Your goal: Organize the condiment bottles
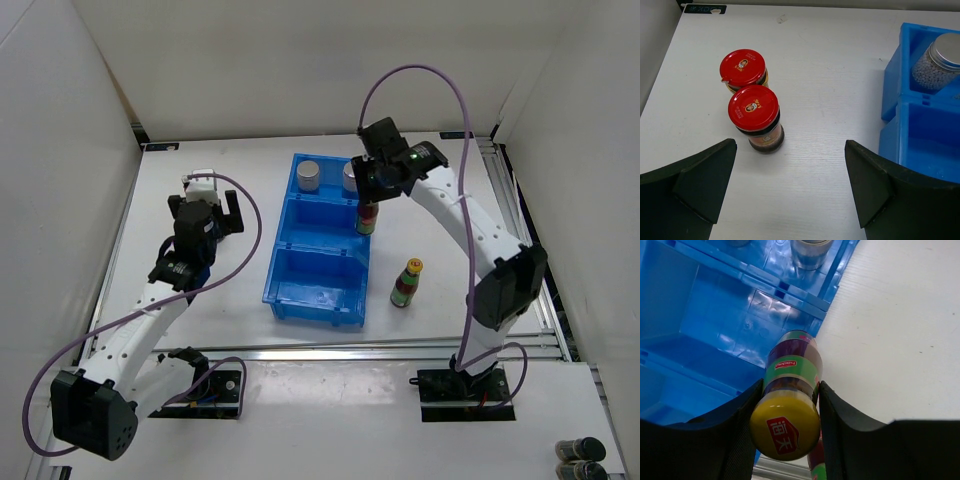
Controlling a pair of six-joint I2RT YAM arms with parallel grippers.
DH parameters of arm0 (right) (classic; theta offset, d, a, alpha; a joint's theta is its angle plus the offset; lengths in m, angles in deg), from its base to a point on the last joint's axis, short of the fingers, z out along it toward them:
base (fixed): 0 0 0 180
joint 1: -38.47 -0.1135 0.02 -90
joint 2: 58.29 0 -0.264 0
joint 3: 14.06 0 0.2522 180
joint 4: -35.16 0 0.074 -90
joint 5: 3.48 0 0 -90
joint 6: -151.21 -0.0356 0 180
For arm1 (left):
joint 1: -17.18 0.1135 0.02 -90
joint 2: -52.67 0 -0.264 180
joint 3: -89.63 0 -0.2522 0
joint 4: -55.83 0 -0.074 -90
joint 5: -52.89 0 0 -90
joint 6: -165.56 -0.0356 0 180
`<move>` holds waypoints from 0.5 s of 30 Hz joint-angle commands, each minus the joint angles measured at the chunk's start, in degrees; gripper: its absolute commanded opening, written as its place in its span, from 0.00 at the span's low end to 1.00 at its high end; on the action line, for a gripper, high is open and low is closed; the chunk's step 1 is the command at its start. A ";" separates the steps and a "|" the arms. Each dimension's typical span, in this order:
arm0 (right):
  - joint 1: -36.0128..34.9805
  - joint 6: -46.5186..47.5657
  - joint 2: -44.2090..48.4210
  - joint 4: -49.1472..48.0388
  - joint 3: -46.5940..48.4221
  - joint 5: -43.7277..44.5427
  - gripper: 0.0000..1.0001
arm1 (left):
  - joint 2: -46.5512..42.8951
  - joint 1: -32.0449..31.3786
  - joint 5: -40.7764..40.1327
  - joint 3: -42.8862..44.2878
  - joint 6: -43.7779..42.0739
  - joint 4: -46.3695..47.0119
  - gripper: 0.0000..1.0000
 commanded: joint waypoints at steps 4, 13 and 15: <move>-1.22 0.76 -2.93 -6.90 3.59 -1.94 0.00 | 0.04 -0.18 -0.24 -0.59 0.22 1.52 1.00; -1.22 0.23 -5.30 -13.32 -3.45 -3.17 0.00 | 0.57 -0.18 0.37 -1.12 0.22 2.66 1.00; -1.22 -0.38 -6.70 -14.81 -4.67 -3.79 0.00 | 0.57 -0.18 0.37 -1.12 0.22 2.66 1.00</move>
